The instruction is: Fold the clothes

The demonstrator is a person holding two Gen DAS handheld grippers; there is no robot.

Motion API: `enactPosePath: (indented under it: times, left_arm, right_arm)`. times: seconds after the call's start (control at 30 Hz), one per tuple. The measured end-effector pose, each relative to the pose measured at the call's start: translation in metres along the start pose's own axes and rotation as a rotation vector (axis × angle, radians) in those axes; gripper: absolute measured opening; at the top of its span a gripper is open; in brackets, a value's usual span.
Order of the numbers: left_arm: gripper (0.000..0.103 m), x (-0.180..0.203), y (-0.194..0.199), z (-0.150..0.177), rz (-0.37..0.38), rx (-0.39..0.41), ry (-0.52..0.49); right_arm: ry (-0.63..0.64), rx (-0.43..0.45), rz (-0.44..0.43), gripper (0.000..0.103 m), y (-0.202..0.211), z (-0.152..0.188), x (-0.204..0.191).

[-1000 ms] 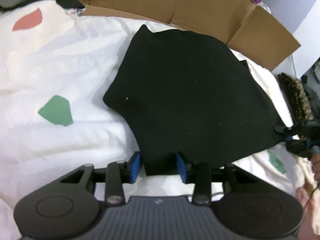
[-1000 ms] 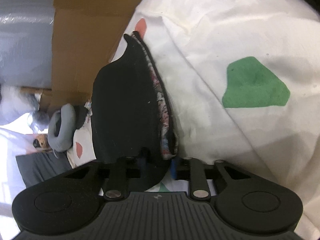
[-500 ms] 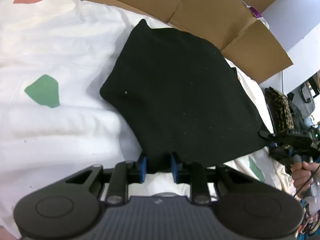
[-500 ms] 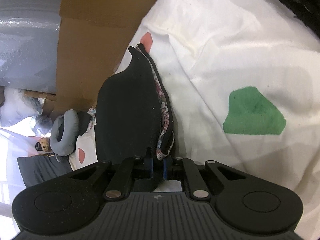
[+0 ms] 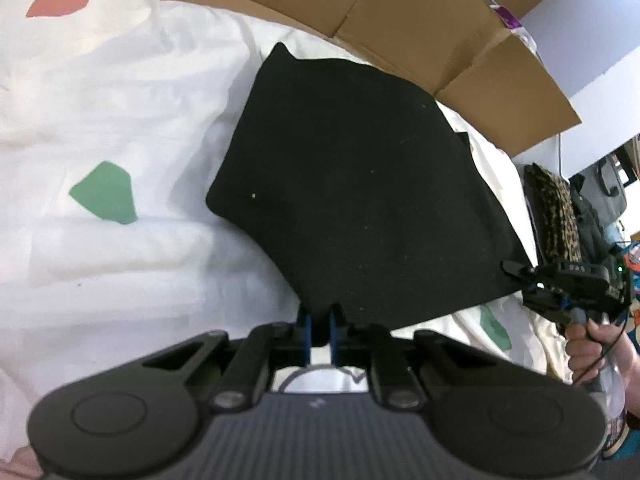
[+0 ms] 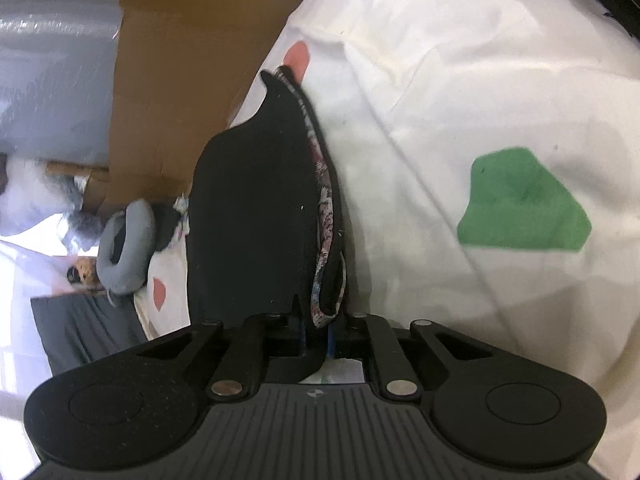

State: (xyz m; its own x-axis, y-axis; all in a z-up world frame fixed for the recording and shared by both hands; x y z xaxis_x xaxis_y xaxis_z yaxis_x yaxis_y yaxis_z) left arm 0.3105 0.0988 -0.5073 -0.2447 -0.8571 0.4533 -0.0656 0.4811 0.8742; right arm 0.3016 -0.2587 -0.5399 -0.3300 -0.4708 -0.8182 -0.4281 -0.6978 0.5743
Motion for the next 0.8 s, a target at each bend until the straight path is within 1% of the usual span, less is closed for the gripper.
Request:
enactPosePath:
  times: [0.07, 0.27, 0.4, 0.47, 0.6, 0.7, 0.8]
  left_arm:
    - [0.008, 0.002, 0.002, 0.000, -0.007, -0.015, -0.009]
    - [0.008, 0.005, 0.008, 0.017, -0.002, -0.078, 0.002]
    - [0.008, 0.012, 0.006, 0.033, -0.011, -0.139, -0.034]
    - [0.008, 0.019, -0.001, 0.037, -0.005, -0.170, -0.039]
    - [0.008, 0.031, -0.009, 0.044, 0.004, -0.205, -0.061]
    - [0.008, 0.028, -0.002, 0.057, 0.011, -0.227, -0.077]
    - [0.008, 0.031, -0.005, 0.059, 0.011, -0.253, -0.098]
  right_arm:
    - [0.006, -0.015, -0.002, 0.007, 0.003, 0.005, -0.002]
    - [0.019, -0.067, 0.009, 0.007, 0.008, 0.024, -0.006]
    - [0.036, -0.100, 0.029, 0.007, 0.010, 0.035, -0.008]
    - [0.047, -0.103, 0.041, 0.007, 0.012, 0.036, -0.008]
    - [0.070, -0.108, 0.065, 0.007, 0.014, 0.037, -0.009]
    - [0.084, -0.107, 0.081, 0.007, 0.017, 0.037, -0.009]
    - [0.024, -0.049, 0.067, 0.007, 0.023, 0.029, -0.009]
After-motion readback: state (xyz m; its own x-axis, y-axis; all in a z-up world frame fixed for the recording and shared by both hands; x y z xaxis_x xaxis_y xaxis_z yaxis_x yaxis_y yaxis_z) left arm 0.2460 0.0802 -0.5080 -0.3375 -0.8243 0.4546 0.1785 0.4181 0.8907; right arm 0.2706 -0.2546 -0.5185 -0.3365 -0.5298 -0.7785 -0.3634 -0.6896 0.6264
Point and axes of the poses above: each gripper's, at about its wrist camera, not at the fingertips, and y roughly against the way its jaws point, x to its right, z to its underside, the point moved 9 cm from there along -y, roughly the way its jaws point, and after that the axes turned 12 degrees about -x, right-handed, at the moved point
